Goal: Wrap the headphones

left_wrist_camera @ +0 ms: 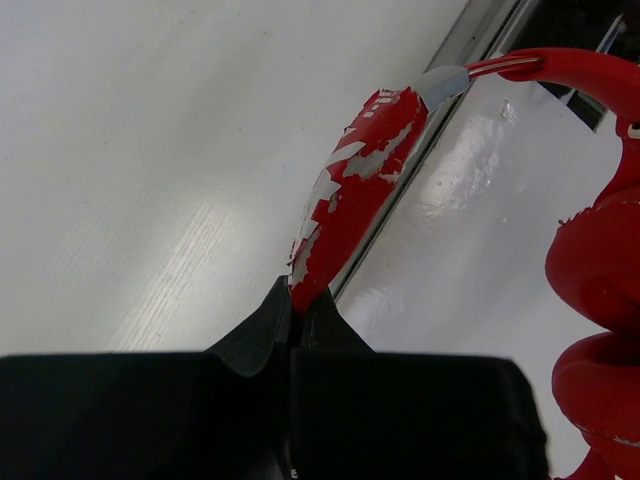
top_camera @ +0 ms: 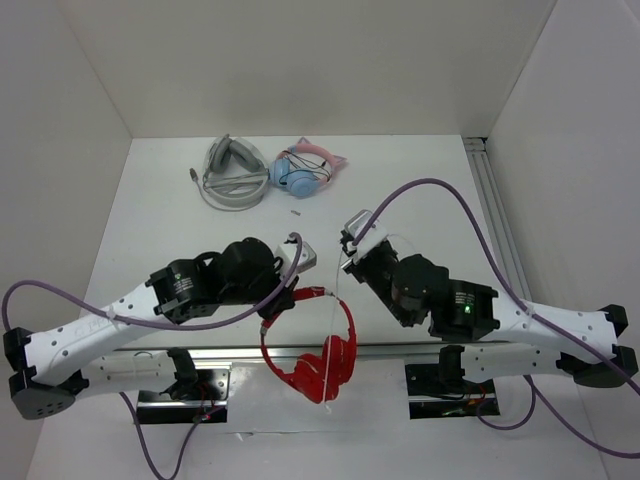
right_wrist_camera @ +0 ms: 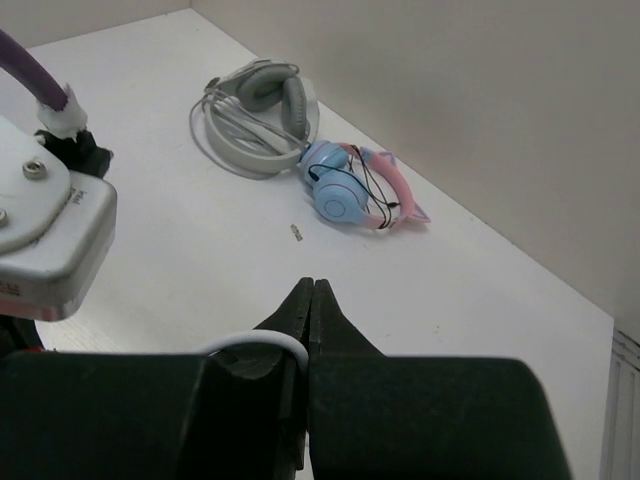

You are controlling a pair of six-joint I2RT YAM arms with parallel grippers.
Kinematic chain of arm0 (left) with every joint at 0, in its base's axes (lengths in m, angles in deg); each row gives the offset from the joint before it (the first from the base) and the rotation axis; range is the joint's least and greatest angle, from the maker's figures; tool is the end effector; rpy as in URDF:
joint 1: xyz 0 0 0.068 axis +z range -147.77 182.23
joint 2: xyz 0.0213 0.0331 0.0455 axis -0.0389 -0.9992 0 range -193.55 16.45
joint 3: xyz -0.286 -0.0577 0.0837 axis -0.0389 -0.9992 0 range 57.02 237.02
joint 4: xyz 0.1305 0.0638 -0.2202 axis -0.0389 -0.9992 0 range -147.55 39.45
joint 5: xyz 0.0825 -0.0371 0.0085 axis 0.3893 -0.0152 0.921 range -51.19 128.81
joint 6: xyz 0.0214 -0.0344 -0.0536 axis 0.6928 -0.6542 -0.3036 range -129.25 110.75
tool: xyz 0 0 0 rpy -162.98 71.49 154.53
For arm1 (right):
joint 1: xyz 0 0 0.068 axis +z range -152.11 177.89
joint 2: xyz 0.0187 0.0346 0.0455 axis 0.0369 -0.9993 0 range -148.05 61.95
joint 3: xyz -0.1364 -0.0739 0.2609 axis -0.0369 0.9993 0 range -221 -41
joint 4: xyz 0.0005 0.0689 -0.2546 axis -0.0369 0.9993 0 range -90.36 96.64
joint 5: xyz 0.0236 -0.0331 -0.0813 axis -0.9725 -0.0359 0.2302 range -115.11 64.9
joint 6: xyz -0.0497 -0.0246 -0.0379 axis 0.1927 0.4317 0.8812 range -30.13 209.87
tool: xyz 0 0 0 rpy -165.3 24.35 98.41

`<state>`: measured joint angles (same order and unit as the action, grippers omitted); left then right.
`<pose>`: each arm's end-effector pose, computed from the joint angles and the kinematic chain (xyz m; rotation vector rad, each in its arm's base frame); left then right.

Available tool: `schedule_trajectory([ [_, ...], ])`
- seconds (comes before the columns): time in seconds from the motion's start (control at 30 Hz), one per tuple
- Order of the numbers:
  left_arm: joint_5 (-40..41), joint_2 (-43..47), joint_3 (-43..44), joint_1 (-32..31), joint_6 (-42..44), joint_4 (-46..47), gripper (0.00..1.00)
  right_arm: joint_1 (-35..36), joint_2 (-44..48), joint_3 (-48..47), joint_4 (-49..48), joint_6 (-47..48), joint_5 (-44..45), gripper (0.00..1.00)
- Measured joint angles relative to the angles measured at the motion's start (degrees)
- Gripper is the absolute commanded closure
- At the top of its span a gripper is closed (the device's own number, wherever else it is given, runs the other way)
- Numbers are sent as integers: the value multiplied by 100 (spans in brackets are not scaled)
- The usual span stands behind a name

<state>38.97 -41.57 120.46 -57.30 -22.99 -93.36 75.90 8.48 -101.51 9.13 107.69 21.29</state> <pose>0.1044 -0.1769 0.3699 0.8992 2.1333 -0.6802 0.0781 0.1807 0.4362 -0.6924 1.4455 0.1626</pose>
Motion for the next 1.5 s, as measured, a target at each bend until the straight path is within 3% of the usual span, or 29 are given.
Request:
schedule_trajectory([
  [0.17,-186,-37,0,2,166,4,100,-55,2,177,-83,0,-13,100],
  [0.33,-326,426,26,2,175,24,100,-682,-160,402,-179,-173,-232,100],
  [0.63,-566,997,461,13,160,140,100,-1443,-422,739,-678,-498,-1661,100],
  [0.83,-669,1067,505,4,122,149,100,-1567,-396,1084,-1246,-581,-3344,98],
  [1.1,264,1180,782,-2,-463,428,100,-1974,-452,1482,-2031,-957,-5023,98],
  [1.33,1215,1224,999,-2,-1043,409,100,-2376,-612,2376,-3635,-1698,-5991,95],
  [1.5,1478,1200,1093,-2,-1353,424,100,-2483,-1351,2422,-4614,-2225,-6590,92],
])
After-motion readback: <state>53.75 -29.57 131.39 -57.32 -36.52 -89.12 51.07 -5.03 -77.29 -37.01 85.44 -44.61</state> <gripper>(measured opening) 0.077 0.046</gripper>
